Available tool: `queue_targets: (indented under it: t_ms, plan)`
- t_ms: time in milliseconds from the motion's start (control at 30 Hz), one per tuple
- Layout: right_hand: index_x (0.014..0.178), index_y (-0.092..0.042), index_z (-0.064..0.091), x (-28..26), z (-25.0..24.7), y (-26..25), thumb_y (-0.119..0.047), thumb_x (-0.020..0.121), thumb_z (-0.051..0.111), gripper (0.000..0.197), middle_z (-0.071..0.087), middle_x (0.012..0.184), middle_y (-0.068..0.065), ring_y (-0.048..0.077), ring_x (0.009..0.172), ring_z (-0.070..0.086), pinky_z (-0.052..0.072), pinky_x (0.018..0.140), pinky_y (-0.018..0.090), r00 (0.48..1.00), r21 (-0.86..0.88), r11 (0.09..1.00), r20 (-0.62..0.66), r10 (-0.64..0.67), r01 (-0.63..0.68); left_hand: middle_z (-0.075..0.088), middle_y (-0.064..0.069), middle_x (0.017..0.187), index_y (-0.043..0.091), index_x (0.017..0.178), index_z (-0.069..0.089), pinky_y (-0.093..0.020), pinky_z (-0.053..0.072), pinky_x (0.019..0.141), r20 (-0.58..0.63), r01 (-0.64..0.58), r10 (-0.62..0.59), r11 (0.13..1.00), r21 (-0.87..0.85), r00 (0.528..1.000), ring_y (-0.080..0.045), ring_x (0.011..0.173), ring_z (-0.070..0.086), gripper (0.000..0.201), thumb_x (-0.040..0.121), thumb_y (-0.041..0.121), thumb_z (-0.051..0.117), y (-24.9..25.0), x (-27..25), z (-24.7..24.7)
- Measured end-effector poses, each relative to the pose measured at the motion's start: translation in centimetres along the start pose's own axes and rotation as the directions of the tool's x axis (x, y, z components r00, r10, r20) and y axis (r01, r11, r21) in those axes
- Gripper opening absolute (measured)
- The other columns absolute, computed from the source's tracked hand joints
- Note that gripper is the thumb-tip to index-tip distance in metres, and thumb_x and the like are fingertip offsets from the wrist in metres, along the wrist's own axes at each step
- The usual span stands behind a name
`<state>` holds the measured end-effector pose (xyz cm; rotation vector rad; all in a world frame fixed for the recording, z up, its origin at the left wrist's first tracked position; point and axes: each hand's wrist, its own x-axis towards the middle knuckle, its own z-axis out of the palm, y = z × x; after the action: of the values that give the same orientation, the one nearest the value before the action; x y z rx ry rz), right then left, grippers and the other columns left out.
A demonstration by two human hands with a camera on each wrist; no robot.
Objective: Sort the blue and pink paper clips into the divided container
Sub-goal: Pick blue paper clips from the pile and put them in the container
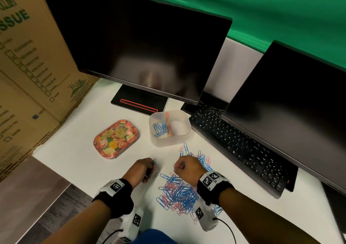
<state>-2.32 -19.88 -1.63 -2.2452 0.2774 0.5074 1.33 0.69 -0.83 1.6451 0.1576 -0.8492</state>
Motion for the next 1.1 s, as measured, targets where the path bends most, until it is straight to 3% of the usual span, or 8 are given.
queue_targets:
  t_ms: [133,200,267,467,600,833,1000,1100]
  plan:
    - [0.067,-0.022,0.069,-0.1,-1.3,0.1,-0.010,0.079,0.071,0.017,0.072,0.078,0.002,0.009,0.071,0.064,0.054,0.075,0.025,0.995,0.285,0.954,0.053,0.084,-0.096,0.047,-0.007,0.054,0.004,0.068,0.052,-0.022,0.026,0.046,0.031,0.024,-0.023,0.999,-0.041,0.999,-0.017,0.045,0.041,0.026,0.089,0.006,0.037,0.6,0.1,0.9]
    - [0.068,-0.020,0.069,-0.4,-2.0,-0.1,-0.006,0.082,0.068,0.020,0.071,0.075,-0.001,-0.001,0.059,0.060,0.048,0.058,0.013,0.988,0.397,0.905,0.072,0.135,-0.153,0.048,-0.005,0.052,0.005,0.068,0.052,-0.023,0.026,0.046,0.045,0.028,-0.026,0.999,-0.037,0.999,-0.018,0.046,0.041,0.028,0.092,0.008,0.037,0.9,0.1,1.2]
    - [0.070,-0.016,0.069,-0.7,-2.4,-0.2,-0.003,0.083,0.065,0.019,0.068,0.071,-0.003,-0.003,0.046,0.051,0.036,0.046,0.011,0.980,0.479,0.854,0.091,0.179,-0.201,0.049,-0.004,0.052,0.005,0.069,0.052,-0.024,0.025,0.047,0.055,0.030,-0.029,0.999,-0.027,0.998,-0.018,0.046,0.040,0.028,0.093,0.010,0.039,1.1,0.1,1.4]
    - [0.075,-0.011,0.066,-1.4,-2.8,-0.1,0.004,0.084,0.059,0.019,0.065,0.066,0.002,0.010,0.048,0.038,0.029,0.042,0.018,0.971,0.615,0.752,0.119,0.207,-0.236,0.051,-0.009,0.059,0.007,0.074,0.055,-0.024,0.026,0.047,0.061,0.034,-0.033,0.999,-0.016,0.998,-0.019,0.048,0.042,0.022,0.093,0.012,0.045,1.5,-0.1,1.7]
    - [0.083,-0.006,0.066,-1.4,-3.3,-1.4,0.002,0.088,0.059,0.011,0.064,0.072,0.009,0.013,0.054,0.047,0.036,0.046,0.024,0.979,0.737,0.648,0.100,0.176,-0.192,0.055,-0.009,0.065,0.004,0.086,0.060,-0.023,0.031,0.045,0.021,0.047,-0.045,0.994,-0.096,0.999,-0.020,0.049,0.046,0.017,0.095,0.012,0.047,3.3,-0.1,1.7]
    - [0.095,-0.006,0.063,-0.1,-5.2,-6.0,-0.002,0.091,0.057,0.009,0.066,0.083,0.017,0.025,0.073,0.067,0.059,0.066,0.035,0.980,0.884,0.425,0.151,0.131,-0.194,0.059,-0.009,0.073,0.007,0.095,0.061,-0.026,0.041,0.052,-0.048,-0.042,0.030,0.960,-0.276,0.998,-0.020,0.059,0.054,0.016,0.095,0.015,0.047,10.1,0.8,0.7]
    - [0.095,-0.005,0.063,1.4,-6.4,-7.9,0.002,0.089,0.053,0.014,0.065,0.083,0.017,0.024,0.065,0.068,0.060,0.064,0.037,0.980,0.888,0.424,0.116,0.162,-0.175,0.059,-0.010,0.076,0.006,0.098,0.059,-0.030,0.050,0.059,-0.156,-0.040,0.003,0.971,-0.237,0.988,-0.023,0.063,0.058,0.012,0.093,0.009,0.049,13.6,2.7,0.3]
    - [0.093,-0.004,0.062,2.1,-6.8,-8.7,0.003,0.088,0.051,0.013,0.063,0.080,0.018,0.022,0.058,0.065,0.061,0.061,0.035,0.973,0.876,0.446,0.099,0.210,-0.186,0.056,-0.011,0.087,0.004,0.113,0.058,-0.035,0.051,0.072,-0.168,0.012,-0.041,0.986,-0.169,0.985,-0.024,0.073,0.055,0.025,0.092,0.016,0.054,14.1,3.9,0.2]
